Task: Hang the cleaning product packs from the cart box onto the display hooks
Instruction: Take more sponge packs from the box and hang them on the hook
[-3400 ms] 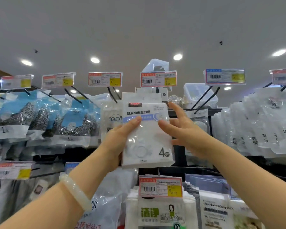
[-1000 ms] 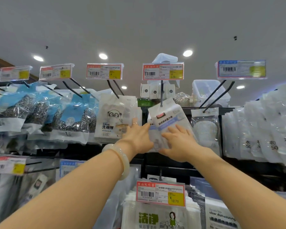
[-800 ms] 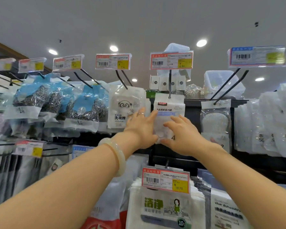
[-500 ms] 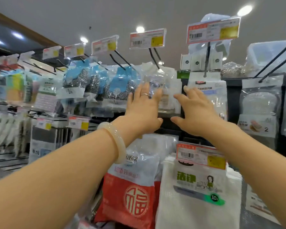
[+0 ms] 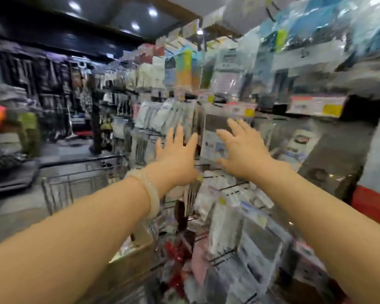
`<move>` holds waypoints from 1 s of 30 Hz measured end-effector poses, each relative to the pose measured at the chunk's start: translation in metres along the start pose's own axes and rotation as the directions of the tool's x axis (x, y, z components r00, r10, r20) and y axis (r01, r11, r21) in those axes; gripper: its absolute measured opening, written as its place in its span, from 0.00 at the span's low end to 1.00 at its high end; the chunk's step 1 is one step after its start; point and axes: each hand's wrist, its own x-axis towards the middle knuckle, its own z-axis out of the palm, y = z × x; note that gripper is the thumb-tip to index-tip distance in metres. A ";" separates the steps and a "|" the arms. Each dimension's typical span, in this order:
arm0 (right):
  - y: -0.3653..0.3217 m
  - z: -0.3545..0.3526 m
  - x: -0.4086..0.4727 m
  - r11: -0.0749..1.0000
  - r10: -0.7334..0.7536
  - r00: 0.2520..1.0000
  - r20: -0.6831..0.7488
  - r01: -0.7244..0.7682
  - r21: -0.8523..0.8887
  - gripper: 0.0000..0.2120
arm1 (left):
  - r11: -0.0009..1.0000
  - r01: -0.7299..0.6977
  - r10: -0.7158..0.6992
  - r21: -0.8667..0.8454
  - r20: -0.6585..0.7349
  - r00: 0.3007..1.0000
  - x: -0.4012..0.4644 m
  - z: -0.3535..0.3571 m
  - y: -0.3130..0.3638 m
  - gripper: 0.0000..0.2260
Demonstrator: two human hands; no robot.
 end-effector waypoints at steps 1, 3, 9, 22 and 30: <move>-0.027 0.023 0.012 0.999 -0.019 0.999 0.039 0.018 0.036 0.32 | 0.999 0.052 -0.053 0.015 0.040 0.998 -0.002 0.018 -0.033 0.39; -0.078 0.070 0.030 0.993 -0.068 0.990 0.123 0.055 0.103 0.31 | 0.987 0.152 -0.156 0.046 0.126 0.980 -0.010 0.055 -0.095 0.40; -0.184 0.201 0.070 0.962 -0.216 0.908 0.359 0.136 0.236 0.34 | 0.935 0.346 -0.354 0.083 0.321 0.879 -0.027 0.152 -0.228 0.38; -0.253 0.451 0.229 0.911 -0.386 0.702 0.599 0.186 0.369 0.37 | 0.762 0.643 -0.569 0.075 0.552 0.610 0.057 0.354 -0.349 0.41; -0.305 0.567 0.287 0.850 -0.518 0.574 0.634 0.259 0.460 0.33 | 0.655 0.754 -0.595 0.054 0.653 0.470 0.106 0.440 -0.402 0.42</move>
